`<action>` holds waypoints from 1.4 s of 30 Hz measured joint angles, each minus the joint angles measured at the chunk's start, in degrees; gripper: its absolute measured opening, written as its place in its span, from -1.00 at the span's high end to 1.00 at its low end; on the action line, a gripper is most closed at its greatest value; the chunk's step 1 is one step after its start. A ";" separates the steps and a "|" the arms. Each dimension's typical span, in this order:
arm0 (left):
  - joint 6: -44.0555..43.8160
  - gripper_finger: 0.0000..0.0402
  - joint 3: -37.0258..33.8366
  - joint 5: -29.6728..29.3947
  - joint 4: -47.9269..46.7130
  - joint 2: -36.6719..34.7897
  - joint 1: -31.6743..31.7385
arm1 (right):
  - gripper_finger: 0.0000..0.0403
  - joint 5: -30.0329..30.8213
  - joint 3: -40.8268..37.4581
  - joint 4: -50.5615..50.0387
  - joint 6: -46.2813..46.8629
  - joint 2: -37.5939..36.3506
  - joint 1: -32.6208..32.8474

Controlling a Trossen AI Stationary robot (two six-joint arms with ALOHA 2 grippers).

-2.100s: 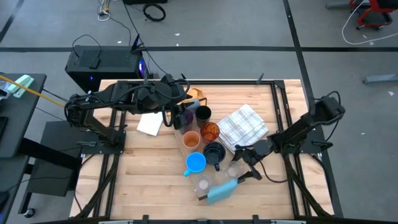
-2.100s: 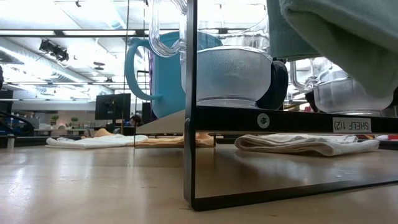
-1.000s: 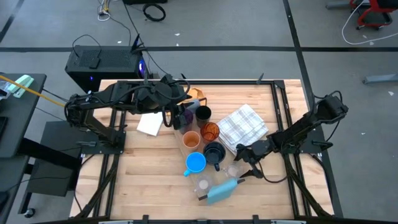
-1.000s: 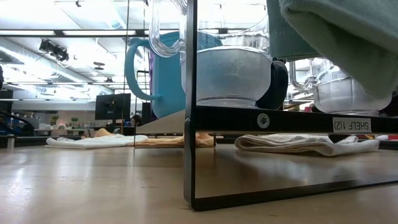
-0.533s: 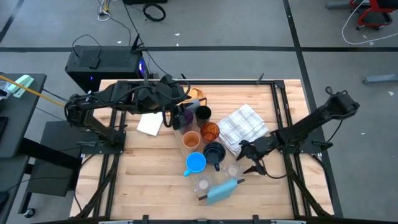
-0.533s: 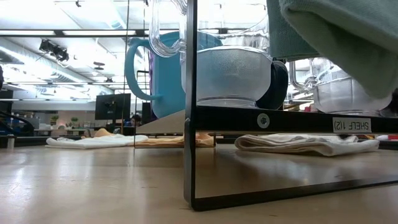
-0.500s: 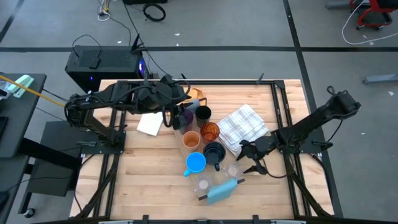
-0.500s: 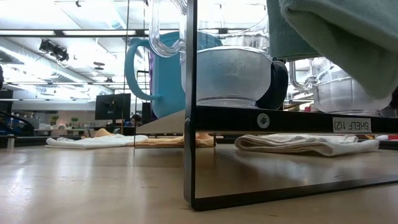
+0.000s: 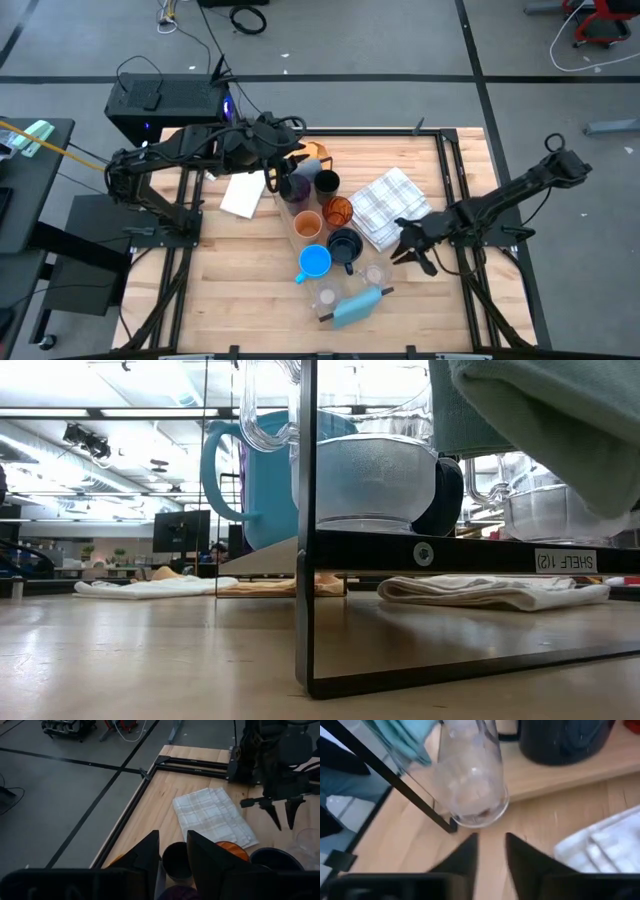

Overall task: Stack small to large cups/mugs on shelf
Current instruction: Put the transparent mug on the shelf

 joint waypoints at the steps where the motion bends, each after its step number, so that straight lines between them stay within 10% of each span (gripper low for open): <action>1: 0.00 0.47 0.00 0.00 0.01 0.00 0.00 | 0.57 -0.05 0.00 0.16 0.19 -0.47 0.04; 5: 0.00 0.47 0.00 0.01 0.10 0.00 0.00 | 0.94 -1.28 0.00 0.62 1.32 -1.87 0.07; 42: -1.95 0.47 0.00 1.11 3.07 0.00 0.26 | 1.00 -1.87 7.02 -1.04 2.92 3.71 3.41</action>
